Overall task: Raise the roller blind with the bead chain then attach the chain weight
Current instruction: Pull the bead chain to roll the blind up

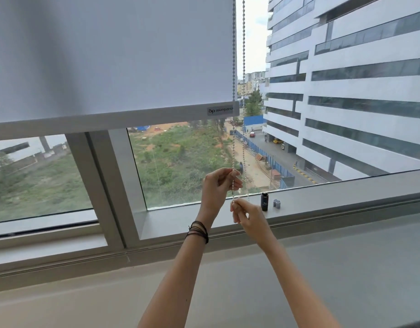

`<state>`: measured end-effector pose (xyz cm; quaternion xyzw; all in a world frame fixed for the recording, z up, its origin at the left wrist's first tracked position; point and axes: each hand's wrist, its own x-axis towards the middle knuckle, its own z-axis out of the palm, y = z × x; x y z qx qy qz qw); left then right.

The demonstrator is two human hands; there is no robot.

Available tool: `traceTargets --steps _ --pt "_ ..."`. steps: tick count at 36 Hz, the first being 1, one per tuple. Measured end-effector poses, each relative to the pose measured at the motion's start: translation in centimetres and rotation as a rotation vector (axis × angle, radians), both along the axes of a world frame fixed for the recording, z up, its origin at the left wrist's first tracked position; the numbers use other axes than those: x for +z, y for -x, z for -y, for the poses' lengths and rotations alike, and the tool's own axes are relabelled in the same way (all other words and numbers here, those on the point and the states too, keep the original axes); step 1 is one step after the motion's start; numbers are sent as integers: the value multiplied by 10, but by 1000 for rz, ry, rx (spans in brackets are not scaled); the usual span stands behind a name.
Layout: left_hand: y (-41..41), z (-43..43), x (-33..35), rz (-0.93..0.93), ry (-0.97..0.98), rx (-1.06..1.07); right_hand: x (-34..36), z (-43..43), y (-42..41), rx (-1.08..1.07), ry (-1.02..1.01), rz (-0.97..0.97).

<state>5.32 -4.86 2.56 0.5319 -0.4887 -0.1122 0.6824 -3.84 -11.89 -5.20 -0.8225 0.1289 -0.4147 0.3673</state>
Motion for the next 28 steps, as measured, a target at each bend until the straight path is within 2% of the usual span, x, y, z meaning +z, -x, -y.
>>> traceTargets --steps 4,6,11,15,21,28 --pt "-2 -1 5 -1 6 -19 17 4 5 85 -25 -96" --pt "-4 -2 8 -9 -20 -45 29 8 8 62 -17 -110" --pt "-7 -2 15 16 -122 -139 78 15 10 -61 13 124" --pt "-9 -2 24 62 -190 -142 139 10 7 -11 -86 318" --pt "-11 -1 32 192 -260 -97 221 -3 4 156 -146 377" --pt "-13 -1 38 282 -288 -48 284 -15 3 113 -62 442"
